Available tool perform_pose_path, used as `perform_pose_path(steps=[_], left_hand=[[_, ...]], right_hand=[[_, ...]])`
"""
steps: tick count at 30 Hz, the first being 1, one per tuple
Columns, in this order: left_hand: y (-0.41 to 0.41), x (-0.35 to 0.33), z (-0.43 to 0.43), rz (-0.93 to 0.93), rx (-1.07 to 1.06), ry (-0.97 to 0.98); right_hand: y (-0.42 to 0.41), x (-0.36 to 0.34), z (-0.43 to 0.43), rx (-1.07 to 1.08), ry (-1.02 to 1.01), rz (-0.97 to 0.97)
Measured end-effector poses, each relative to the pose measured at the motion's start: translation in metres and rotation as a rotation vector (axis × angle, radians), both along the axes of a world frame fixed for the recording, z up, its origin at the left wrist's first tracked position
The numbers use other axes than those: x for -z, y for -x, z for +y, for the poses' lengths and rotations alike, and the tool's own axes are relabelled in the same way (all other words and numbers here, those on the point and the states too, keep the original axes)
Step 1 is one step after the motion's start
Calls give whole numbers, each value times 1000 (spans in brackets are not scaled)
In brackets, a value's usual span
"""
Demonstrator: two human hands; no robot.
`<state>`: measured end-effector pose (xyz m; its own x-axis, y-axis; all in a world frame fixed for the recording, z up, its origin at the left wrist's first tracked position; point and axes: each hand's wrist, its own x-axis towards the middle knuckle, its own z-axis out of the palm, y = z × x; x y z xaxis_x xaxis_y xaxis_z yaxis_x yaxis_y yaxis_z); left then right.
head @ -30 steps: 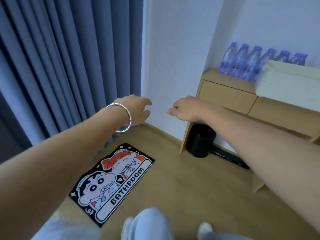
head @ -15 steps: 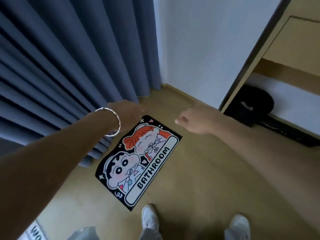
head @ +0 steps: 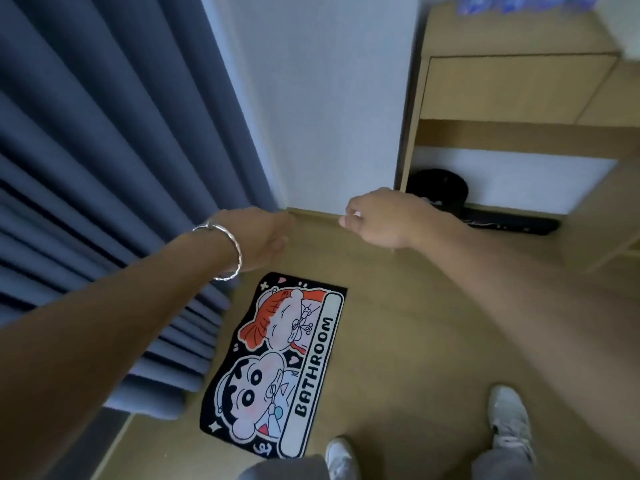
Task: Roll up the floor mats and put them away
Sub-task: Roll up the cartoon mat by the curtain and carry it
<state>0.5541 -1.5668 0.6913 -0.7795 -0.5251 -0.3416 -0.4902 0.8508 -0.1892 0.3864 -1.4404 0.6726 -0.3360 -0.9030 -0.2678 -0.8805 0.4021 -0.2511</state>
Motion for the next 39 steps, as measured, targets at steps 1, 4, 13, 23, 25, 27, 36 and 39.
perform_pose_path(steps=[1, 4, 13, 23, 25, 27, 36, 39], left_hand=[[-17, -6, 14, 31, 22, 23], [-75, -24, 52, 152, 66, 79], [-239, -127, 96, 543, -86, 83], [-302, -131, 85, 501, -223, 96], [-300, -132, 92, 501, -238, 114], [-294, -130, 101, 485, -253, 135], [-273, -102, 122, 492, -339, 153], [-258, -75, 130, 459, -363, 129]], right_hand=[[-17, -8, 14, 5, 9, 37], [-71, -35, 54, 4, -26, 161], [-240, -160, 57, -104, 141, 383], [-306, -182, 43, -153, 143, 348], [-301, -181, 44, -143, 159, 318], [-294, -175, 45, -138, 171, 278], [-270, -110, 57, -260, 139, 131], [-263, -75, 57, -319, 102, 118]])
